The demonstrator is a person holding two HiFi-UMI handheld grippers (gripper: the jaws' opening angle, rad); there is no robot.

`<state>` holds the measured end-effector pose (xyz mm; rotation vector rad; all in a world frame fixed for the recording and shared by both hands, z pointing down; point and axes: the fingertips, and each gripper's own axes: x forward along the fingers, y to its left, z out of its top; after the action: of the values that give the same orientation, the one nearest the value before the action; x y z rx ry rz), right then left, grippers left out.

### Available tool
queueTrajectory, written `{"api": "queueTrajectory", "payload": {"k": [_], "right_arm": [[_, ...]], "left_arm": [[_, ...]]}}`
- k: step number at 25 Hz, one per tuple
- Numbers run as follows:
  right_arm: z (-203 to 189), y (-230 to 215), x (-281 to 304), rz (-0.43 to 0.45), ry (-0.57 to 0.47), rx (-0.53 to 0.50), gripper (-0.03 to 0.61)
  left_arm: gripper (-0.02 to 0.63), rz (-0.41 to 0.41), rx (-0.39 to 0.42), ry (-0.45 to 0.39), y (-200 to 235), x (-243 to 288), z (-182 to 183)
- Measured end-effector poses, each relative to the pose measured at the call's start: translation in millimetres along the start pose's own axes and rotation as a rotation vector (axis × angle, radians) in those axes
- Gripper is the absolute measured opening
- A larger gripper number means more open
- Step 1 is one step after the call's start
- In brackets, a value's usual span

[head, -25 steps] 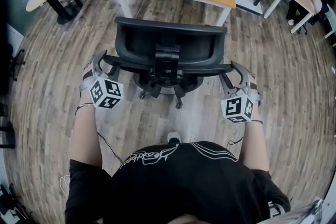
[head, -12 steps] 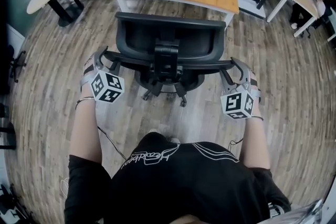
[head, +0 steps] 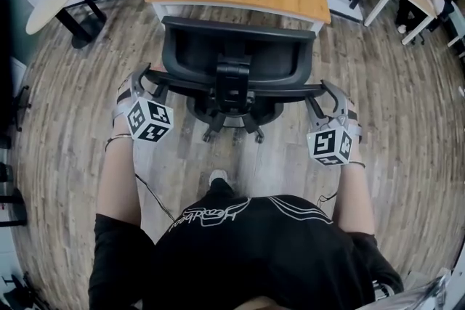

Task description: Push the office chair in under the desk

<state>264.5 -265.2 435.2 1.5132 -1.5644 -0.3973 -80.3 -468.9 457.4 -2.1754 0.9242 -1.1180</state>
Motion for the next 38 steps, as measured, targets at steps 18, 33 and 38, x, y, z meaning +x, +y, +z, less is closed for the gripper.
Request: {"api": "queueTrajectory", "payload": {"k": [18, 33, 38], "right_arm": [[10.1, -11.0, 58.1, -0.093, 0.1, 0.036, 0.245], [23.6, -50.4, 145.8, -0.114, 0.098, 0.038, 0.245], [20.2, -64.8, 175.4, -0.104, 0.079, 0.031, 0.245]], "left_arm": [[0.252, -0.047, 0.057, -0.103, 45.1, 84.7, 9.7], [0.252, -0.04, 0.052, -0.112, 98.6, 171.2, 24.2], [0.252, -0.034, 0.043, -0.086, 107.9, 198.3, 30.3]]}}
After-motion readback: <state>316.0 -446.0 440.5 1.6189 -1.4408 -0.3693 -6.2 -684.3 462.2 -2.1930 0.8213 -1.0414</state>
